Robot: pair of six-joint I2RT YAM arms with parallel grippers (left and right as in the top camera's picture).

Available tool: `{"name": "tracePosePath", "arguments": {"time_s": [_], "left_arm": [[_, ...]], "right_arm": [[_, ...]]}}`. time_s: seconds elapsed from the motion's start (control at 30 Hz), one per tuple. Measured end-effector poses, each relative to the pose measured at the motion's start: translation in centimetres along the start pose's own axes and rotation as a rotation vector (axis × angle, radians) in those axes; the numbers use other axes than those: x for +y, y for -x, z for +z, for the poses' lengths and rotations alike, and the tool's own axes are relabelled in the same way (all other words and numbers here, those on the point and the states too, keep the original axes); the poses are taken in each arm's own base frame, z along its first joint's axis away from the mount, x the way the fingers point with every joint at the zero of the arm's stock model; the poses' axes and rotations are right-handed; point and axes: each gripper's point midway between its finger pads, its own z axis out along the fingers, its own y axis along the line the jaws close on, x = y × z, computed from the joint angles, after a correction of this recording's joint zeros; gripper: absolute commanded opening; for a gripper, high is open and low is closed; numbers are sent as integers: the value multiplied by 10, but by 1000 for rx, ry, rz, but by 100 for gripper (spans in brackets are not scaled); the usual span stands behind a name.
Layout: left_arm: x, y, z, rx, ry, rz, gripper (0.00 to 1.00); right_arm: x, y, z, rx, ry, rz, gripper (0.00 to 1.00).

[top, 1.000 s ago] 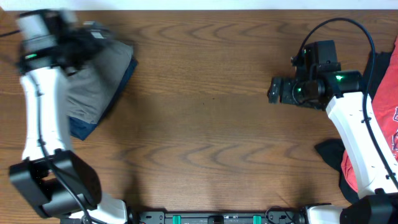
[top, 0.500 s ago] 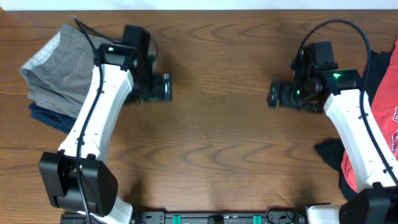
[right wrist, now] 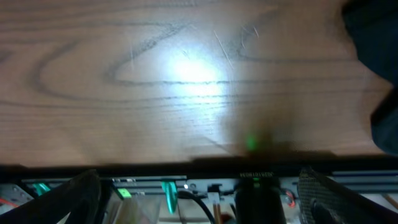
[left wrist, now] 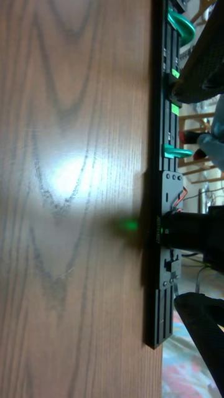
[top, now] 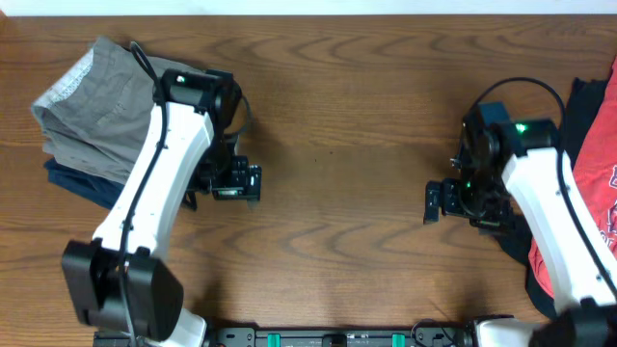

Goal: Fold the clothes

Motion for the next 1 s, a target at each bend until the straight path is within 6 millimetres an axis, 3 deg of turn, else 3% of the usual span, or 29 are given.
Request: {"name": "tracePosePath", "arguments": {"time_s": [0.13,0.27,0.37,0.43,0.5,0.63,0.73,0.83,1.0], "left_arm": [[-14,4,-19,-255,-36,43,98],[-24,5,-63,-693,-69,80,98],[-28,-5,-92,-1010,-116,97,98],[-23,-12,-99,-1169,-149,80,98],[-15,-15,-88,-1218,-148,58,98],[-1,-14,-37,-1161,-81,38,98],[5,-15,-13,-1105,-43,38,98],[10,-19,-1,-1061,-14,41,98],[13,-20,3,-1044,3,41,98]], "right_arm": [[15,15,-24,-301,94,-25,99],[29,21,-66,-685,173,-64,99],[26,16,-87,-937,213,-58,99],[18,14,-88,-1034,219,-34,99],[11,14,-80,-1076,210,-9,99],[-2,13,-50,-1052,158,15,99],[-4,12,-37,-1022,145,16,99],[-7,9,-30,-993,131,15,99],[-12,3,-20,-948,105,15,99]]}}
